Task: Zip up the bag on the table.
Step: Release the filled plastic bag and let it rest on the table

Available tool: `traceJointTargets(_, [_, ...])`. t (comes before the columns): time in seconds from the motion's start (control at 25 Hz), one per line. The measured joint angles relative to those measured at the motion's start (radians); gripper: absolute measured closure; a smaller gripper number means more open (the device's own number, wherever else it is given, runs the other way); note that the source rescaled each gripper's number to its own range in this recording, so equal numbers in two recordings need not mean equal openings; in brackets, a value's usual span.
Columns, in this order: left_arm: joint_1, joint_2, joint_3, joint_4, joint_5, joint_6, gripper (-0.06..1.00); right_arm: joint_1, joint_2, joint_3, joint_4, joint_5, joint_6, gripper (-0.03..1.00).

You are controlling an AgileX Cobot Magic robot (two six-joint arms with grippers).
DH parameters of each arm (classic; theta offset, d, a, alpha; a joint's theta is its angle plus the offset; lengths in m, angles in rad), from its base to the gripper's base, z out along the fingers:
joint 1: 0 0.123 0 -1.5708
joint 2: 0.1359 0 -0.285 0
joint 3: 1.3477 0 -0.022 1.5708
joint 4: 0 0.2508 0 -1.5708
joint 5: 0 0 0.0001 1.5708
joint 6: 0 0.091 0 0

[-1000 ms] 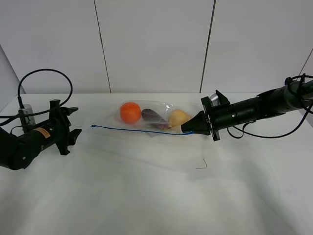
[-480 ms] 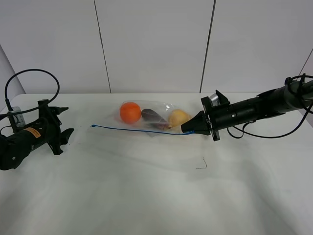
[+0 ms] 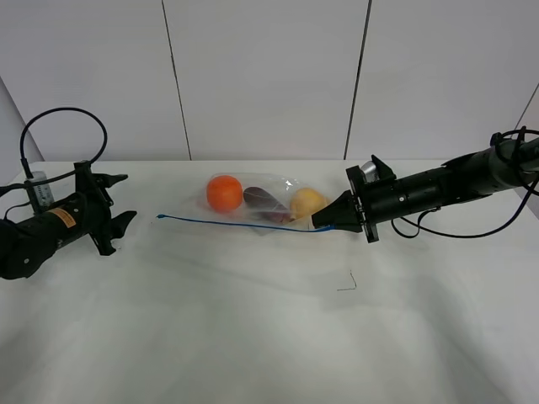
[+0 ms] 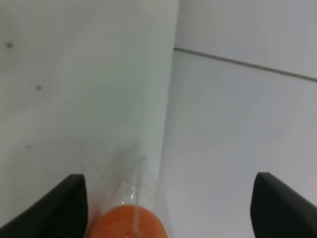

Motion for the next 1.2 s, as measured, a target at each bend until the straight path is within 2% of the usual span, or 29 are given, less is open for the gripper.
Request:
traceJointTargets(0.24, [0.0,-0.076,-0.082,0.02,0.164,-0.014,-0.03,0.0,0.0,0.0,0.0,0.001,0.0,0.96])
traceJointTargets(0.8, [0.0,-0.314,-0.28,0.001,0.585,-0.035,-0.03,0.0,0.0,0.0,0.0,0.001,0.0,0.96])
traceJointTargets(1.04, [0.0,-0.347,-0.328,0.111,0.641,-0.045,-0.03,0.0,0.0,0.0,0.0,0.001,0.0,0.96])
traceJointTargets(1.2, [0.0,-0.348,-0.328,0.148,0.704,-0.06,-0.03,0.0,0.0,0.0,0.0,0.001,0.001,0.96])
